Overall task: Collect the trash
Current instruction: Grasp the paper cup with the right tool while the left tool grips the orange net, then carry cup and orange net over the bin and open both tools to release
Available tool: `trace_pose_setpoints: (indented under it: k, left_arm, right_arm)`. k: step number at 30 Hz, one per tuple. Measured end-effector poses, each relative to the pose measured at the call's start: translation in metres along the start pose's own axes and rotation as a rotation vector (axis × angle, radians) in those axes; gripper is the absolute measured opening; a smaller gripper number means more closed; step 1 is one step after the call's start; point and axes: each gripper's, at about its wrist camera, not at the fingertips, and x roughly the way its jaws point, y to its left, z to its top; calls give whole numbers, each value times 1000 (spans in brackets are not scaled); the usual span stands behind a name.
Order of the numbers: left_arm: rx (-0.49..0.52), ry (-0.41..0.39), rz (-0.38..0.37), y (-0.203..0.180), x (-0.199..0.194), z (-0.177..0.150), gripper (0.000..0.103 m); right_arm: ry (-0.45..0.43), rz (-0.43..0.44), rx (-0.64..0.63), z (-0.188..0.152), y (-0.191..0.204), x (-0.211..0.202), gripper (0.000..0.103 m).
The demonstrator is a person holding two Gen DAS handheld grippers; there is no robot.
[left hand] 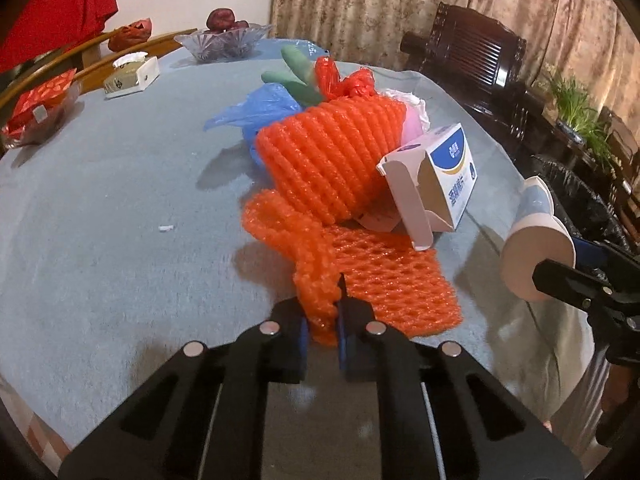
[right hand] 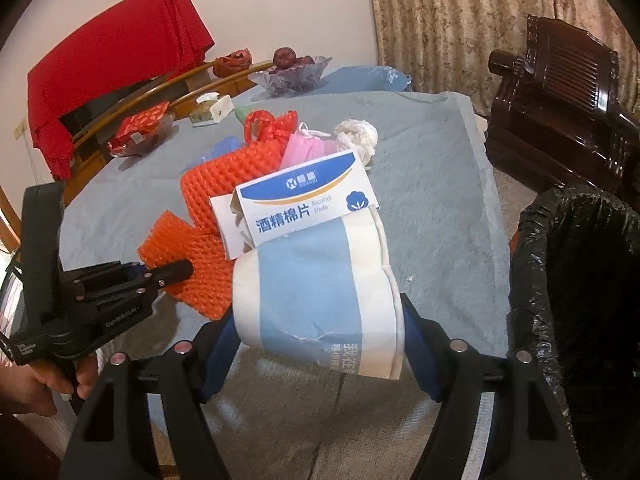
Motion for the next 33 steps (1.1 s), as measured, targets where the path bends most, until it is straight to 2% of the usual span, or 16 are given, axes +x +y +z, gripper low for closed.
trace_pose_setpoints:
  k: [4, 15, 21, 33]
  left_arm:
    - [-28, -19, -31, 1, -14, 1, 9]
    - [-4, -95, -23, -14, -59, 23, 9]
    - [4, -143, -53, -22, -85, 32, 9]
    - [42, -208, -108, -48, -110, 48, 9]
  right_arm:
    - [-13, -1, 2, 3, 1, -5, 73]
    - [-76, 0, 22, 17, 0, -33, 73]
    - [-117, -1, 28, 23, -1, -51, 73]
    - [-181, -44, 38, 34, -10, -86, 73]
